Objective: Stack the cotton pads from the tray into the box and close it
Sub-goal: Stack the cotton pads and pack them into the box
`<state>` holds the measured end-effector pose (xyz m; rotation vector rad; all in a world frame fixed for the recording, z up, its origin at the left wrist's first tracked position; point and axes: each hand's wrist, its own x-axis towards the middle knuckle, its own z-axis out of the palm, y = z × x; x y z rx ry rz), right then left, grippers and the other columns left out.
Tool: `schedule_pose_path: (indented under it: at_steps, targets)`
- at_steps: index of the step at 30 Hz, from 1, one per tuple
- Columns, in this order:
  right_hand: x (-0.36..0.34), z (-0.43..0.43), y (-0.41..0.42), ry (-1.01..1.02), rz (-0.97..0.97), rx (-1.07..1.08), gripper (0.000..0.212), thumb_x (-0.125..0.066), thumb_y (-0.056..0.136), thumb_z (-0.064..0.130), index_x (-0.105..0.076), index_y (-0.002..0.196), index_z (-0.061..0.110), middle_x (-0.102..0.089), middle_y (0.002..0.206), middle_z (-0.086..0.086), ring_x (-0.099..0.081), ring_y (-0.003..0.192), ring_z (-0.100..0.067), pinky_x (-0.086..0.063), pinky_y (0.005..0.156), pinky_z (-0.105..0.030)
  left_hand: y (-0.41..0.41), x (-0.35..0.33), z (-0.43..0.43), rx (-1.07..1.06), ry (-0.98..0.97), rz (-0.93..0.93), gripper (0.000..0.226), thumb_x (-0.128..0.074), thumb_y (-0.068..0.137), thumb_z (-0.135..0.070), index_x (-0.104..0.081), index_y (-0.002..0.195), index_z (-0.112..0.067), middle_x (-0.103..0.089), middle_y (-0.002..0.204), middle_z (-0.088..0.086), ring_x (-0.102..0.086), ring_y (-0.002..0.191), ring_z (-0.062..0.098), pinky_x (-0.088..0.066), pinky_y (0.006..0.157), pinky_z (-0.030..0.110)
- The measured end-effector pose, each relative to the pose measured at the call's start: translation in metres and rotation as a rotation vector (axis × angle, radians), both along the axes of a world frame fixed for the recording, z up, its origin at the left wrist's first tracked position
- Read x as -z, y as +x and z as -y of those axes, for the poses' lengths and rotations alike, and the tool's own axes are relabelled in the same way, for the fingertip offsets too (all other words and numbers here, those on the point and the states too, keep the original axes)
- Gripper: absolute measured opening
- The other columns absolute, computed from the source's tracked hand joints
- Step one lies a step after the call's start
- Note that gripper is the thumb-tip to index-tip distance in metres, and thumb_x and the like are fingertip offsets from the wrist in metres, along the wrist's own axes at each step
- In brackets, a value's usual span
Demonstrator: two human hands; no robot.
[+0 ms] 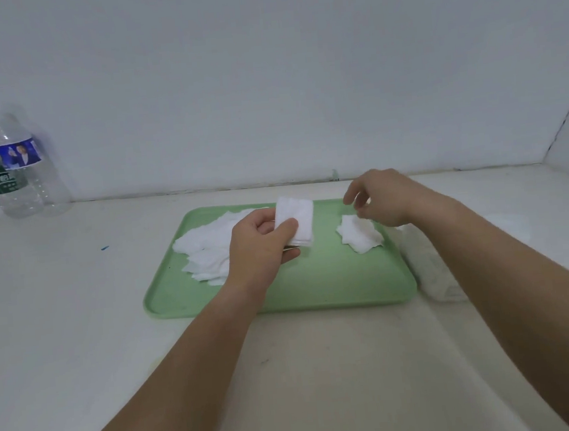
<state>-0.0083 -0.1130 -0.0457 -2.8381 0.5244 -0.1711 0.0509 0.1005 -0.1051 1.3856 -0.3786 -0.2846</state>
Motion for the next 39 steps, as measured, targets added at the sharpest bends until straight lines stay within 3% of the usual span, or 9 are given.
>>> schedule_pose_path:
  at_steps: [5, 8, 15, 18, 22, 26, 29, 33, 39]
  targets:
    - [0.010, 0.005, 0.020, -0.151, -0.324, -0.026, 0.059, -0.063, 0.090, 0.013, -0.046, 0.145, 0.026, -0.054, 0.140, 0.001, -0.054, 0.121, -0.022, -0.047, 0.099, -0.037, 0.002, 0.000, -0.001, -0.017, -0.009, -0.008, 0.011, -0.068, 0.092, -0.008, -0.068, 0.101, -0.014, -0.077, 0.091, 0.002, -0.073, 0.077, 0.011, -0.060, 0.065, 0.026]
    - [0.011, 0.009, 0.021, -0.058, -0.318, -0.071, 0.063, -0.066, 0.087, 0.012, -0.044, 0.146, 0.022, -0.058, 0.136, 0.000, -0.055, 0.113, -0.020, -0.044, 0.091, -0.030, 0.002, 0.000, -0.001, -0.023, -0.006, -0.005, 0.010, -0.067, 0.093, -0.009, -0.068, 0.099, -0.016, -0.076, 0.090, 0.001, -0.072, 0.077, 0.011, -0.059, 0.064, 0.026]
    - [0.013, 0.014, 0.016, -0.065, -0.092, -0.106, 0.038, -0.074, 0.077, 0.011, -0.067, 0.112, 0.023, -0.054, 0.083, 0.013, -0.055, 0.080, -0.013, -0.047, 0.070, -0.030, 0.003, 0.001, -0.001, -0.028, 0.012, 0.006, 0.012, -0.067, 0.092, -0.009, -0.068, 0.103, -0.014, -0.077, 0.096, 0.004, -0.073, 0.077, 0.009, -0.059, 0.063, 0.025]
    - [0.008, 0.014, 0.007, -0.018, -0.013, -0.124, 0.018, -0.072, 0.078, 0.011, -0.068, 0.090, 0.024, -0.059, 0.080, 0.008, -0.057, 0.078, -0.018, -0.043, 0.063, -0.028, 0.003, 0.001, -0.001, -0.030, 0.023, 0.009, 0.014, -0.068, 0.092, -0.010, -0.068, 0.106, -0.013, -0.077, 0.098, 0.005, -0.072, 0.078, 0.010, -0.059, 0.064, 0.025]
    - [0.000, 0.007, -0.010, 0.186, 0.145, -0.120, 0.017, -0.073, 0.079, 0.014, -0.066, 0.088, 0.028, -0.066, 0.093, 0.002, -0.062, 0.085, -0.015, -0.047, 0.073, -0.028, 0.004, 0.001, -0.001, -0.031, 0.044, 0.008, 0.015, -0.068, 0.092, -0.011, -0.069, 0.107, -0.012, -0.077, 0.097, 0.004, -0.072, 0.077, 0.009, -0.059, 0.064, 0.025]
    - [0.001, -0.014, -0.026, 0.511, 0.227, -0.118, 0.018, -0.074, 0.082, 0.010, -0.068, 0.095, 0.021, -0.064, 0.080, 0.003, -0.060, 0.069, -0.011, -0.049, 0.070, -0.025, 0.003, 0.001, -0.001, -0.034, 0.058, -0.001, 0.013, -0.067, 0.092, -0.010, -0.069, 0.105, -0.012, -0.077, 0.093, 0.002, -0.072, 0.075, 0.011, -0.060, 0.063, 0.025]
    - [0.012, -0.028, -0.029, 0.691, 0.254, -0.138, 0.017, -0.072, 0.085, 0.005, -0.069, 0.099, 0.014, -0.075, 0.092, -0.008, -0.070, 0.080, -0.021, -0.057, 0.077, -0.037, 0.004, 0.000, -0.001, -0.057, 0.063, -0.010, 0.013, -0.067, 0.092, -0.009, -0.069, 0.104, -0.012, -0.076, 0.088, 0.000, -0.072, 0.074, 0.012, -0.059, 0.062, 0.025]
    - [0.027, -0.042, -0.033, 1.056, 0.363, -0.204, 0.016, -0.067, 0.089, -0.003, -0.069, 0.102, 0.005, -0.075, 0.098, -0.011, -0.072, 0.087, -0.023, -0.059, 0.077, -0.034, 0.004, 0.000, -0.003, -0.008, 0.099, -0.005, 0.011, -0.069, 0.091, -0.009, -0.070, 0.101, -0.013, -0.077, 0.078, -0.002, -0.072, 0.068, 0.010, -0.059, 0.061, 0.023]
    - [0.045, -0.048, -0.037, 1.340, 0.508, -0.179, 0.036, -0.077, 0.070, 0.009, -0.066, 0.103, -0.001, -0.072, 0.105, -0.025, -0.072, 0.090, -0.032, -0.060, 0.074, -0.034, -0.003, -0.004, -0.004, 0.144, 0.186, 0.068, 0.020, -0.067, 0.090, -0.008, -0.073, 0.108, -0.014, -0.078, 0.083, 0.002, -0.073, 0.072, 0.011, -0.061, 0.068, 0.027]
